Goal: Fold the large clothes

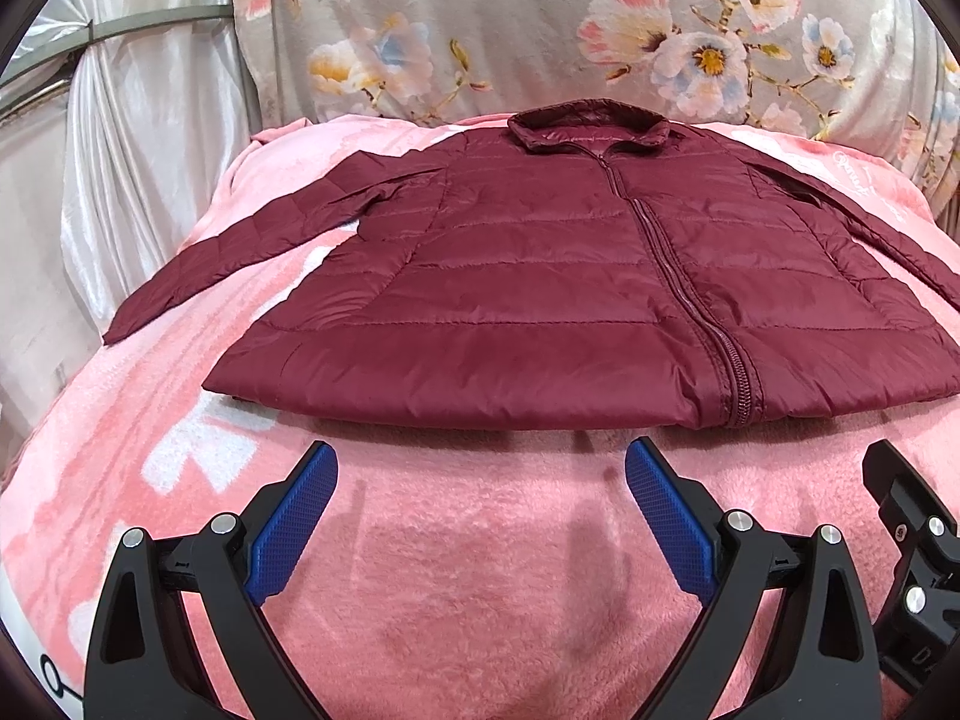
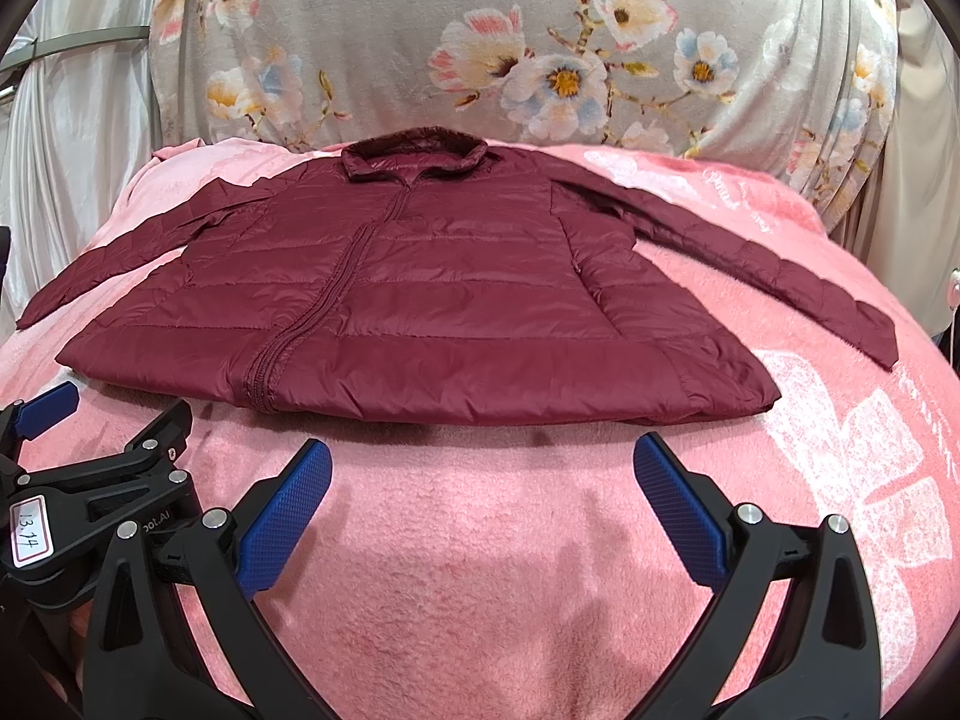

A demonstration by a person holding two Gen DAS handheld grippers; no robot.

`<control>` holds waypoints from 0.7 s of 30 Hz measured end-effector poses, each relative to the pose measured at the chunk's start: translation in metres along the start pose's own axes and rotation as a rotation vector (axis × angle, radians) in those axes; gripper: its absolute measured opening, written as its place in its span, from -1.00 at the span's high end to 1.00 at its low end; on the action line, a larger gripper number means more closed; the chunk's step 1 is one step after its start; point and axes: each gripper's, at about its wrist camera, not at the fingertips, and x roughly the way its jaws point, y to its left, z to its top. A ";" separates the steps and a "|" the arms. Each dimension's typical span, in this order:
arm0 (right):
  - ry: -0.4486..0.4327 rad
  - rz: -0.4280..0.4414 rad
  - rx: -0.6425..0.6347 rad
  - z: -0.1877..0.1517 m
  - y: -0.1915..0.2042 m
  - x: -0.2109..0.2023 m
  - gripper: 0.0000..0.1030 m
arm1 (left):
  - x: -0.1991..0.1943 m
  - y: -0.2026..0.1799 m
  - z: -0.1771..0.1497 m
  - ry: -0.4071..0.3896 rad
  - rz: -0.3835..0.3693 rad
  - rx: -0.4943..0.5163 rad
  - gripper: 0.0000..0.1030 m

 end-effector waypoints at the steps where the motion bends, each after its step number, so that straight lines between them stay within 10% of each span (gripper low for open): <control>1: 0.003 0.005 0.005 -0.001 0.001 0.001 -0.91 | 0.000 0.002 0.001 0.005 -0.008 -0.010 -0.85; 21: 0.037 -0.215 0.817 0.041 -0.321 0.049 -0.91 | 0.027 0.034 0.076 0.055 0.039 -0.007 -0.84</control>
